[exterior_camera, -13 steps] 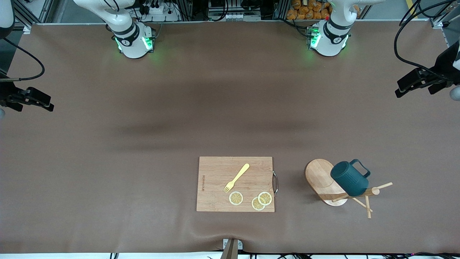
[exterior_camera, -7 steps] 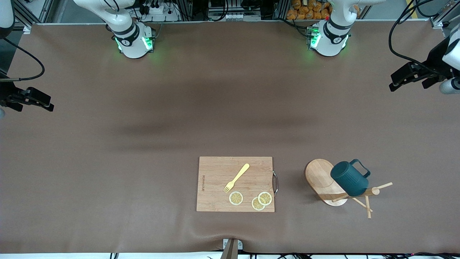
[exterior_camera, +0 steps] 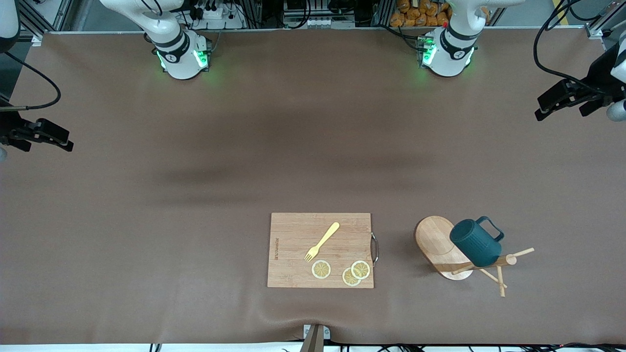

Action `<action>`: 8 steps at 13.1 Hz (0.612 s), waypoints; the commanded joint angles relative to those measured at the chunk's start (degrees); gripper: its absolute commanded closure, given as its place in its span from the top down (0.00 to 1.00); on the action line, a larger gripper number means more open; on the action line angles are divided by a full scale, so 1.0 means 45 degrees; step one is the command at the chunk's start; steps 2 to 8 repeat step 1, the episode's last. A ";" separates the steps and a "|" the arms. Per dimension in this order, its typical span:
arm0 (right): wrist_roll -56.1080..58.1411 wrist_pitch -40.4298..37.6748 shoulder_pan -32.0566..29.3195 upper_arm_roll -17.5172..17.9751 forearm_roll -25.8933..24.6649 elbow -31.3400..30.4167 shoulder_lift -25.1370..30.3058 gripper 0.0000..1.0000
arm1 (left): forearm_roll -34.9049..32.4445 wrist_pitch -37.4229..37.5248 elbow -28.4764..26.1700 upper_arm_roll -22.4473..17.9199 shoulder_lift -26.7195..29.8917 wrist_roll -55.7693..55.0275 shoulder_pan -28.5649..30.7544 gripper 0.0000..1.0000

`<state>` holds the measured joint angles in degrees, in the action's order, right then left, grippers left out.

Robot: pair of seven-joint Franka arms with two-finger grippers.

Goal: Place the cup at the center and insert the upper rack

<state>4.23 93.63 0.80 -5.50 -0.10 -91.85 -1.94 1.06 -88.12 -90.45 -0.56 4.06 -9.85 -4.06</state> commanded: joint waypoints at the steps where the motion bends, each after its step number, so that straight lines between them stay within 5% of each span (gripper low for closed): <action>1: 0.0155 0.0071 -0.0235 0.0167 -0.0134 -0.0175 0.0177 1.00 | -0.0255 -0.0125 -0.0135 -0.0150 0.0250 -0.0115 -0.0289 1.00; 8: 0.0155 0.0071 -0.0235 0.0167 -0.0134 -0.0175 0.0177 1.00 | -0.0255 -0.0125 -0.0135 -0.0150 0.0250 -0.0115 -0.0289 1.00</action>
